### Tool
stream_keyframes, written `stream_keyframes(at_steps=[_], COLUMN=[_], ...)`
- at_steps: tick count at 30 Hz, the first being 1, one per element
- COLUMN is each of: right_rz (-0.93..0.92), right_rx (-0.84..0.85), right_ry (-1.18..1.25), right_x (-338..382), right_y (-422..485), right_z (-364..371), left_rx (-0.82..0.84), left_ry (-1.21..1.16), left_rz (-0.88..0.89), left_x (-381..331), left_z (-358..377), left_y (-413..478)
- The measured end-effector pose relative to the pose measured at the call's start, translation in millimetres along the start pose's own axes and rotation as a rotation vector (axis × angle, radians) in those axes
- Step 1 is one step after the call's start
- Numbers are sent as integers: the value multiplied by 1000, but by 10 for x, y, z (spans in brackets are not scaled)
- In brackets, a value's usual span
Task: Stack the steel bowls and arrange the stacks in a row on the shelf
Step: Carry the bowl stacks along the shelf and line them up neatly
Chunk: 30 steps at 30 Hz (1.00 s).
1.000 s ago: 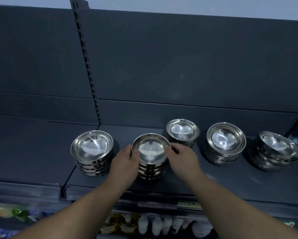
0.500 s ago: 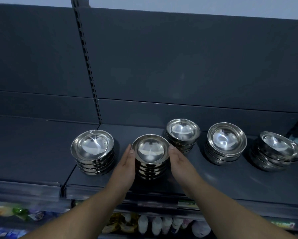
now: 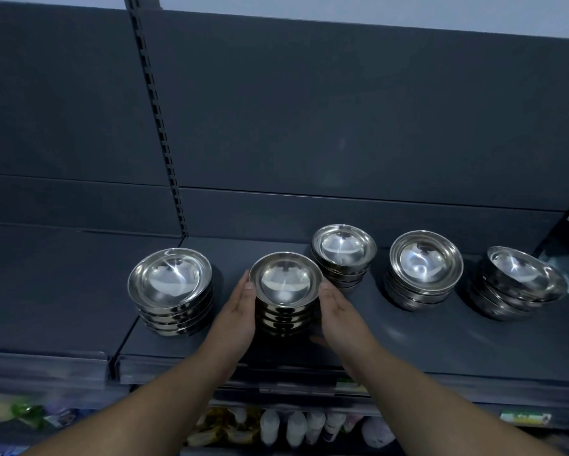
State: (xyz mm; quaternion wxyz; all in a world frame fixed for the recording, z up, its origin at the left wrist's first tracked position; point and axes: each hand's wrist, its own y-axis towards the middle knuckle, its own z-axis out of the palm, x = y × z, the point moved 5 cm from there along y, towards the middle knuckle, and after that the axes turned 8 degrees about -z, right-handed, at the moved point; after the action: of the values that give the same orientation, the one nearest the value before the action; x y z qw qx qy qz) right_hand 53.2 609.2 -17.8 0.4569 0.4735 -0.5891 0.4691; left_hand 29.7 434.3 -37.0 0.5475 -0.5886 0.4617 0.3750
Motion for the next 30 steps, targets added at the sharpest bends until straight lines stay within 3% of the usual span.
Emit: stream_keyframes(at_steps=[30], right_rz=[-21], right_rx=[-171], right_ry=[-192], right_x=[-60], right_y=[10], right_z=[-114], left_rx=[-95], left_ry=[202], left_rz=[65], left_x=[-230], left_z=[-78], left_y=[-157])
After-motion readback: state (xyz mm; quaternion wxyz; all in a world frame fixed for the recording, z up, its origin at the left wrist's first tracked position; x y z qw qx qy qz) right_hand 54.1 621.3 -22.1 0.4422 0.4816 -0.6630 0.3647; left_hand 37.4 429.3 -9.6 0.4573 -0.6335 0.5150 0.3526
